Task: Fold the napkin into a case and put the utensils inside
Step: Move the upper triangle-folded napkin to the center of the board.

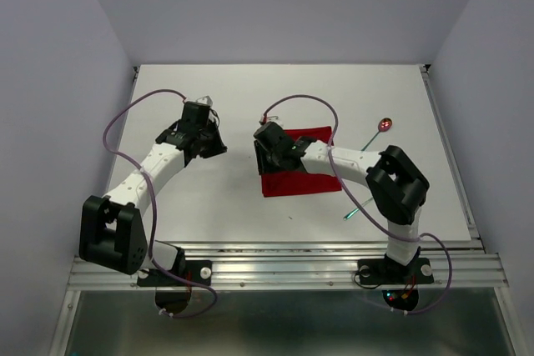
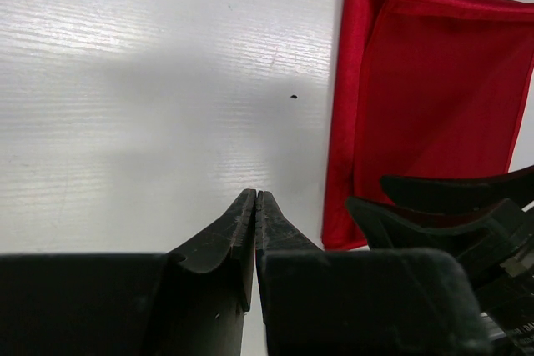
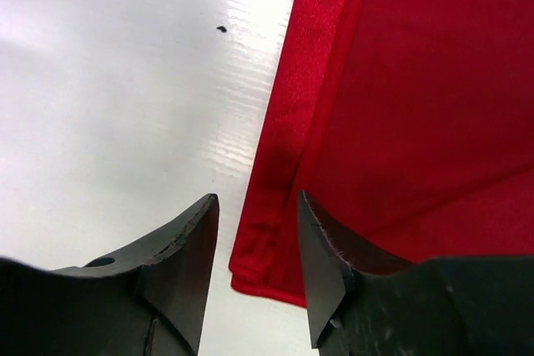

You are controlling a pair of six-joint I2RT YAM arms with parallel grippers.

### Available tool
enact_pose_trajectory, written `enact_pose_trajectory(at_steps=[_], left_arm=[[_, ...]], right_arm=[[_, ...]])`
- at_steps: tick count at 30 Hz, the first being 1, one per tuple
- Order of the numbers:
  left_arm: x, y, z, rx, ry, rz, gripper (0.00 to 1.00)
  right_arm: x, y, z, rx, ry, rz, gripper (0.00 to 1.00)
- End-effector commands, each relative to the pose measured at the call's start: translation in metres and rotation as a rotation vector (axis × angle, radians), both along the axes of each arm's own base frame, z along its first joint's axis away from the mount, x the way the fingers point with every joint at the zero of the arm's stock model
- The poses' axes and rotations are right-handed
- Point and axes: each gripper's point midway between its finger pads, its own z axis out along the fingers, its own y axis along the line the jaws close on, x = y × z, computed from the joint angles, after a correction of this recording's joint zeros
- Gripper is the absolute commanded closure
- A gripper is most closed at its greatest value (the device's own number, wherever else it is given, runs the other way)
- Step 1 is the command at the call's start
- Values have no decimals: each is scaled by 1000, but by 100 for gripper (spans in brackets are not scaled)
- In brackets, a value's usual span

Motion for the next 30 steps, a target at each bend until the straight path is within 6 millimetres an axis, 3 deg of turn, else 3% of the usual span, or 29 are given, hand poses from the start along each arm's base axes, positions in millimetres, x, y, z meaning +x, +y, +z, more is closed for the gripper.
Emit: enact_pose_trajectory(at_steps=[1,5,10,16,22,27,29,30], left_arm=[[2,6,13,9,-45,9,84],[2,8,9,11,-38,6,84],[0,9,4,12,-29,4,85],[-1,12,3,12,-29,15,85],[-1,18,-1,5,-15,34,85],[-1,17,-2,-5,-14,31,85],[-1,17,-3,-4,-11,31,85],[-1,17,-3,-6,-12,29,85]], right_arm=[[4,-6,-10,-124,-25,-14,47],[-5,3,-18,-164,-27,15,39],[-17,7,-35,-263,-41,43,40],[-27,20,-47,-289,-49,112,60],[-25,16,-52,-313,-82,163,80],[-32,-4,-58,-358,-101,196,87],[-36,-2,-47,-317,-132,256,87],[-42,-11,-55,-320,-134,278,87]])
